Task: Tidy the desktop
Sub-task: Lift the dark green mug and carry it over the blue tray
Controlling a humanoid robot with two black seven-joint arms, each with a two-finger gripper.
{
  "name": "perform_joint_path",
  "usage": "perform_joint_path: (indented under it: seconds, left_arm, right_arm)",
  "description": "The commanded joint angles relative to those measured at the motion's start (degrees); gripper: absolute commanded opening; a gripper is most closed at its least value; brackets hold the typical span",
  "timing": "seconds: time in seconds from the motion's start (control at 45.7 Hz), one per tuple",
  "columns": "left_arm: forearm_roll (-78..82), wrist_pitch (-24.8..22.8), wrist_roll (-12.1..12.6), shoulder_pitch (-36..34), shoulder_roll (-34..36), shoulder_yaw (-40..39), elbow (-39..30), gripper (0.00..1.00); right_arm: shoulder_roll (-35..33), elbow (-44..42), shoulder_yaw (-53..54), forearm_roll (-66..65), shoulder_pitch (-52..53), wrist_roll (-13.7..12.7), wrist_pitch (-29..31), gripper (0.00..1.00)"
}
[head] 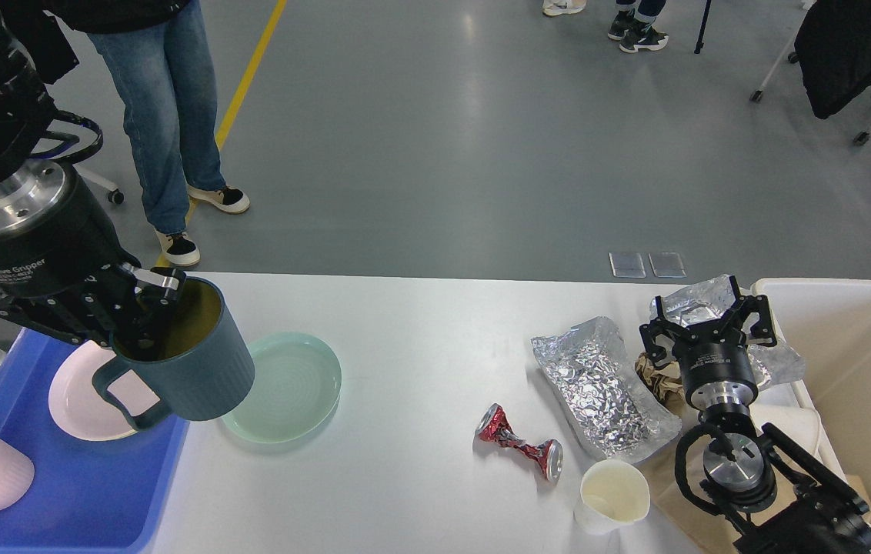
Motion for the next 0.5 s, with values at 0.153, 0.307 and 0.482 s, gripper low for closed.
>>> perform_joint_path:
  seconds: [0.153, 0.307, 0.482]
  left_arm:
    - [11.41, 0.8, -0.65, 13.96, 8.91, 1.14, 9.58, 0.0]
    - [14.84, 1.95, -0.65, 27.66, 15.42, -2.02, 20.29, 0.0]
    - [20.11, 5.46, -0.12, 44.89, 21.92, -13.0, 31.02, 0.0]
  right_arm:
    - [0.0, 0.08, -0.01, 0.0, 0.01, 0.0, 0.0, 1.0]
    - [0.0, 0.08, -0.01, 0.0, -0.08, 0.0, 0.0, 1.0]
    - [0.0, 0.08, -0.01, 0.0, -0.08, 0.0, 0.0, 1.0]
